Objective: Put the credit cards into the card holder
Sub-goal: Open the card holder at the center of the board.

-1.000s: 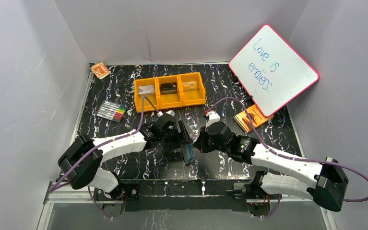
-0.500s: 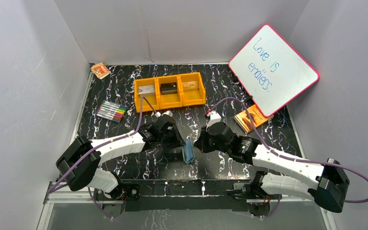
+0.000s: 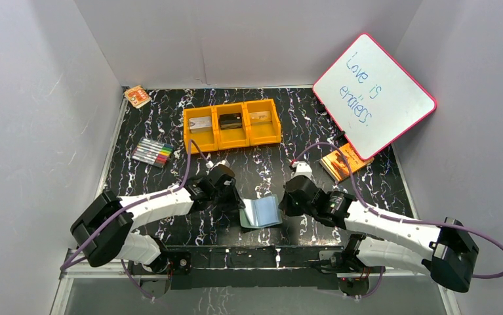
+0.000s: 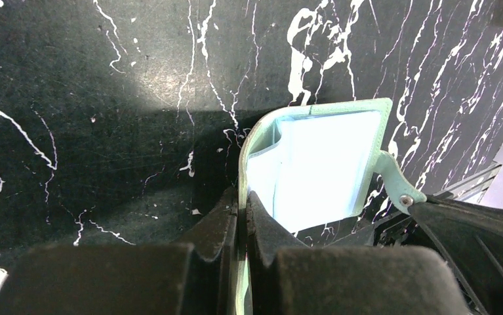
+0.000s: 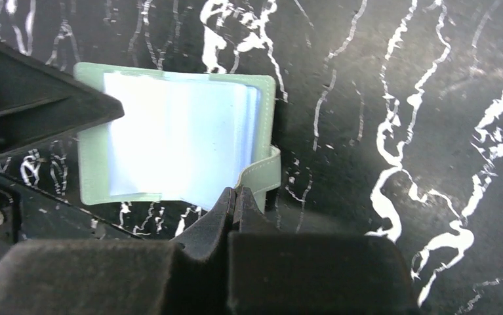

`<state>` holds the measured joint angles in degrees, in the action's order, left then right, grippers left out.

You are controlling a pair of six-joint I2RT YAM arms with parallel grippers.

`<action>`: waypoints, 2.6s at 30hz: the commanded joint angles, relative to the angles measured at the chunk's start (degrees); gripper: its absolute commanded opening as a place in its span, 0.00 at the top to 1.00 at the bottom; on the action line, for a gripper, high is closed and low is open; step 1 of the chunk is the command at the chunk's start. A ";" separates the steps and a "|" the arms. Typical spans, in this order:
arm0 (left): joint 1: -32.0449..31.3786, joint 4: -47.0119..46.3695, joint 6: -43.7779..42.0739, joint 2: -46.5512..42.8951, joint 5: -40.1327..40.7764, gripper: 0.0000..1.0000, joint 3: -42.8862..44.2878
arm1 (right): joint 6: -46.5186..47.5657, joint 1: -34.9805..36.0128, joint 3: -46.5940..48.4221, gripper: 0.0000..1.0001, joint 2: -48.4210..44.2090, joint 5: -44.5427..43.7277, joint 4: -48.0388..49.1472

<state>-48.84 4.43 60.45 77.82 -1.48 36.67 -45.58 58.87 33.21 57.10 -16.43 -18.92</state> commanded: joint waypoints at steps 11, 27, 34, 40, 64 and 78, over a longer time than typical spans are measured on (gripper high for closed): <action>0.05 -0.11 -2.47 -2.49 0.68 1.00 -3.98 | -2.89 -0.14 2.14 0.32 -6.55 -4.78 -11.83; 0.05 0.08 -3.80 -2.67 0.68 1.00 -3.75 | 11.30 0.36 11.31 0.38 4.59 23.95 9.25; 0.05 1.21 -3.86 -1.93 2.44 0.97 -3.44 | 7.17 0.37 9.00 0.53 16.40 19.00 10.99; 0.04 3.61 -4.25 -4.06 2.99 0.71 -2.97 | 5.11 0.32 7.15 0.62 21.59 13.78 10.41; -0.01 6.02 -2.87 -13.73 -1.59 0.47 5.72 | 4.19 0.31 7.88 0.65 25.69 11.24 8.41; -0.20 -1.04 -0.83 -4.58 -2.95 0.83 -1.98 | 3.54 0.36 7.01 0.66 23.75 11.00 8.37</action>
<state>-48.86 3.62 58.92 73.43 -5.30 37.87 -41.63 59.00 39.70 81.84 -3.53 -10.13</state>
